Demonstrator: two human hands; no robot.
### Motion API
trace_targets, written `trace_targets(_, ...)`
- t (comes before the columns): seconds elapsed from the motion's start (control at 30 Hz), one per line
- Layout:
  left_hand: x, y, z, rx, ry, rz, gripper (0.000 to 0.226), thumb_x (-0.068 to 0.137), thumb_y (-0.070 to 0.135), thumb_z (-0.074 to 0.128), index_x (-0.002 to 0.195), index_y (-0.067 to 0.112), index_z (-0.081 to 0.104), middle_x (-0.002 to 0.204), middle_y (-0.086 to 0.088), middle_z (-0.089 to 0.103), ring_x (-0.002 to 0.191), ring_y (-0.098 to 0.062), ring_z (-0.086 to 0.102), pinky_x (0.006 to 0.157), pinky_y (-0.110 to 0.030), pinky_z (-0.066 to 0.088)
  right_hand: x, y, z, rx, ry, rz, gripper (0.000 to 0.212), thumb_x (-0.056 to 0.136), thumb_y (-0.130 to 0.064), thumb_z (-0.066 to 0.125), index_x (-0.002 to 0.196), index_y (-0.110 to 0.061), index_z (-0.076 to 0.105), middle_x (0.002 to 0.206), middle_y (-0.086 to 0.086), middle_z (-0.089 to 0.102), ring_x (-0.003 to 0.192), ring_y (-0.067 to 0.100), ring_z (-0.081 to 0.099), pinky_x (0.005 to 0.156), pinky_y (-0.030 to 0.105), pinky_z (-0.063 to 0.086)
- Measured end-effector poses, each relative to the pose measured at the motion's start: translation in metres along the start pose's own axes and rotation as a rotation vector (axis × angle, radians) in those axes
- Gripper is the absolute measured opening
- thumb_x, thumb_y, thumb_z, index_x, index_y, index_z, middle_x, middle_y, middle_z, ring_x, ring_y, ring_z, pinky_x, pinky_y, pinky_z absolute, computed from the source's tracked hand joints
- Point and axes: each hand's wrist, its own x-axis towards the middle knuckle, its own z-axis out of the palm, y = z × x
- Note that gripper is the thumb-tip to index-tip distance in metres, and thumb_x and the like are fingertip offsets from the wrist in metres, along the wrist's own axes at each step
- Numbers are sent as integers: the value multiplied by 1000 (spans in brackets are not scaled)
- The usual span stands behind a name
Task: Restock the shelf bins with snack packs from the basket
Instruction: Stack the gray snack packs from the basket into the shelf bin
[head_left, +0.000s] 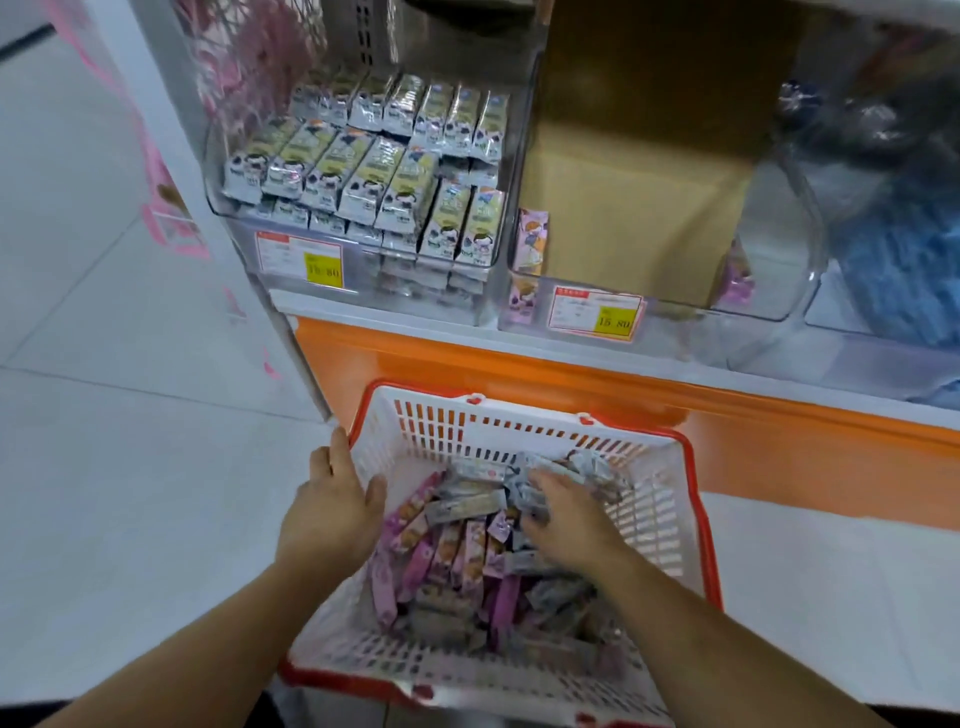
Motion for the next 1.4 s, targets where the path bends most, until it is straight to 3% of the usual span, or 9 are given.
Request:
trace_targets(0.17,0,3,4,13,61,-12,68,103,49,44,157,21,14,150,-9,42,114,-37,63,83,-50,58,13,7,27,-50,78,27,72,95,-43,73,158,-28,42,161,-4,44,151,26,35,123,46,35)
trace_targets(0.37,1,2,6,24,72,-18,65,103,50,45,155,23,17,150,-5,43,117,-33,63,83,-48,59,17,7,35,-121,178,26,43,89,-30,78,131,-30,67,128,-8,62,127,24,50,104,40,46)
trace_targets(0.53,1,1,5,16,53,-27,64,103,48,45,154,23,17,149,-5,41,122,-33,59,86,-49,58,8,4,27,-52,245,-7,14,90,-25,80,102,-29,74,104,-13,55,108,17,53,89,35,46)
trace_targets(0.73,-1,3,-10,-48,-46,-73,71,104,51,43,160,21,11,162,-12,22,142,-40,38,109,-57,43,-16,-47,-40,116,140,-139,25,94,-38,76,116,-29,71,109,-15,56,100,6,58,93,32,53)
trace_targets(0.83,-5,14,-35,-24,50,-58,64,104,50,43,157,17,26,159,-16,30,142,-38,38,113,-54,39,-40,-87,-93,125,151,-268,29,93,-39,79,118,-27,70,105,-16,55,95,3,57,86,26,49)
trace_targets(0.97,-13,70,-103,-457,-173,-69,54,107,56,34,136,13,50,116,-15,70,91,-28,72,76,-37,54,-88,-125,-164,201,247,-455,21,92,-33,81,106,-32,66,106,-16,54,88,6,59,77,20,46)
trace_targets(1.03,-27,99,-144,-722,-354,-85,57,103,65,38,131,17,53,95,-15,77,72,-30,72,62,-33,54,-111,-133,-189,238,339,-527,24,88,-27,85,100,-33,64,105,-15,54,85,11,60,74,21,48)
trace_targets(1.2,-68,133,-208,-1110,-639,150,46,96,42,64,134,17,57,115,-21,75,101,-38,75,83,-47,63,-151,-136,-206,242,521,-711,33,85,-11,85,101,-30,63,109,-14,54,91,15,61,72,31,54)
trace_targets(1.4,-72,132,-217,-1133,-503,249,65,78,4,82,136,26,60,112,-20,69,98,-28,75,77,-32,62,-150,-143,-197,163,525,-798,28,88,-3,69,108,-21,62,115,-13,50,92,15,59,70,44,54)
